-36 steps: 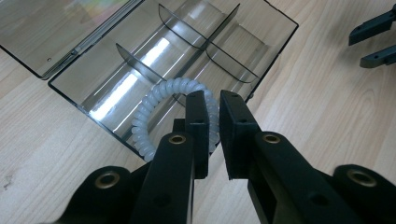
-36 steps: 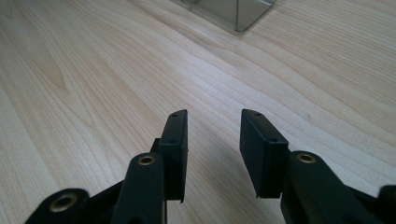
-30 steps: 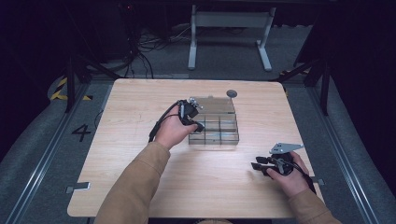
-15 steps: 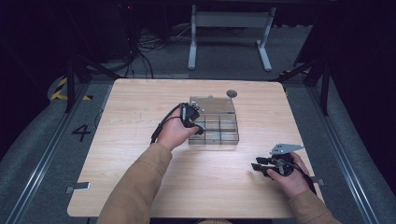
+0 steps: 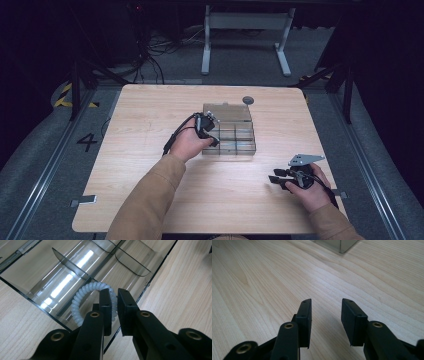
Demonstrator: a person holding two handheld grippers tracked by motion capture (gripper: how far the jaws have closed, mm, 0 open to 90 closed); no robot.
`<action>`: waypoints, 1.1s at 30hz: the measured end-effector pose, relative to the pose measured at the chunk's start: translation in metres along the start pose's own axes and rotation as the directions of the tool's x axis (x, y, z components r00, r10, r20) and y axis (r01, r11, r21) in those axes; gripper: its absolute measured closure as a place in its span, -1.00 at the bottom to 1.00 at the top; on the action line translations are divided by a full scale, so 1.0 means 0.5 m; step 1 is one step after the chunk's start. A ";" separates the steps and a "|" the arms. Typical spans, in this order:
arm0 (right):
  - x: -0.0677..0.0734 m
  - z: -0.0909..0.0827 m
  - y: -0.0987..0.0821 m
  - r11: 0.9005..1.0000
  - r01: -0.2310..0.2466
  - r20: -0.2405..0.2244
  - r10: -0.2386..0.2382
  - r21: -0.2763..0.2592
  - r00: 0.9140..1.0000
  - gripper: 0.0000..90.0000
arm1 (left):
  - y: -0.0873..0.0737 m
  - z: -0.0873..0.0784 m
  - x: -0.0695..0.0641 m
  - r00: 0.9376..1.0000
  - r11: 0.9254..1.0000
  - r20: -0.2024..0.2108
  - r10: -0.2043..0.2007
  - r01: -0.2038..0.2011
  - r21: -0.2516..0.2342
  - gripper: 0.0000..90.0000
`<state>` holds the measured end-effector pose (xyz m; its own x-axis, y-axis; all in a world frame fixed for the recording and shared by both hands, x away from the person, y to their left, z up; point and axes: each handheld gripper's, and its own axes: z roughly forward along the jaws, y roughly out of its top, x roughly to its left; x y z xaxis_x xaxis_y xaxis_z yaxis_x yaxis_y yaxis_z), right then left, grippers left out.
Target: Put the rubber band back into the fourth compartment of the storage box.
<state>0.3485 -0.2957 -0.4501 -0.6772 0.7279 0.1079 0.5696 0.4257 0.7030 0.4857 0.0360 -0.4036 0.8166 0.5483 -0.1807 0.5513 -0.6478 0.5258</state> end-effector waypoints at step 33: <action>-0.001 0.001 -0.001 1.000 0.001 -0.008 -0.001 -0.004 1.000 0.36 | -0.001 0.010 0.003 1.000 1.000 -0.004 -0.013 0.013 0.011 0.71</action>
<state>0.3489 -0.2961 -0.4509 -0.6818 0.7228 0.1128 0.5667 0.4243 0.7062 0.4875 0.0343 -0.4084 0.8087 0.5588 -0.1836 0.5634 -0.6464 0.5145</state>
